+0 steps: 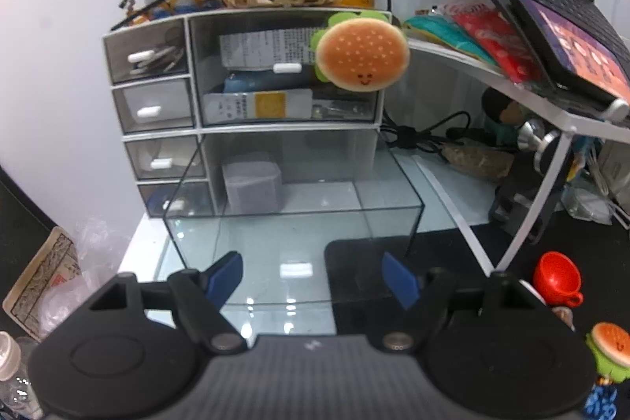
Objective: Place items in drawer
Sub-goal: 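Move the left tool toward the front of the clear drawer, then push the clear drawer into the drawer unit with the left gripper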
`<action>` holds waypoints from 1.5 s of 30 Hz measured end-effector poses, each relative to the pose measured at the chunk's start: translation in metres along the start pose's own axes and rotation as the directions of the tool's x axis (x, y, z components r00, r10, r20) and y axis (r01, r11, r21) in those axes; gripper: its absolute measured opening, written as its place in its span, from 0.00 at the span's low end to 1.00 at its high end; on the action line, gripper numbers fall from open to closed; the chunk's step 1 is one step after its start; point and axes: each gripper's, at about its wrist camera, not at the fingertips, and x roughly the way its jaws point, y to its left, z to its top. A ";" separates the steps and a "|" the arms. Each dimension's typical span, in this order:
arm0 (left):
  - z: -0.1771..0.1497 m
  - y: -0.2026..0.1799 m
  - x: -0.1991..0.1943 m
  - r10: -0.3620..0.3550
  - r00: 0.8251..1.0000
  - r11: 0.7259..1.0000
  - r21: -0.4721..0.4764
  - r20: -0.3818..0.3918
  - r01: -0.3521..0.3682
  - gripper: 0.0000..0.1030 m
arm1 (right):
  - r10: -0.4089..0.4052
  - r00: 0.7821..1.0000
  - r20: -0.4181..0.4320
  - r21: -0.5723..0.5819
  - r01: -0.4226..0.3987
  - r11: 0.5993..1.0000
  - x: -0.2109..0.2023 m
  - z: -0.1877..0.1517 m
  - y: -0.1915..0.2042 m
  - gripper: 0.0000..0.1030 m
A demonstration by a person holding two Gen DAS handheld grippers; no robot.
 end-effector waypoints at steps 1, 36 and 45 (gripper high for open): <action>0.002 0.000 0.002 0.000 1.000 1.000 -0.003 0.000 0.000 0.78 | 0.001 1.000 0.001 0.001 -0.001 1.000 0.000 0.000 0.000 1.00; 0.043 -0.008 0.052 0.036 0.999 0.999 0.028 -0.020 -0.035 0.78 | 0.016 1.000 0.027 0.027 -0.017 0.999 0.004 -0.001 -0.014 1.00; 0.051 -0.006 0.060 0.042 0.999 0.999 0.012 -0.019 -0.041 0.78 | 0.016 0.999 0.032 0.027 -0.017 0.999 0.005 -0.001 -0.014 1.00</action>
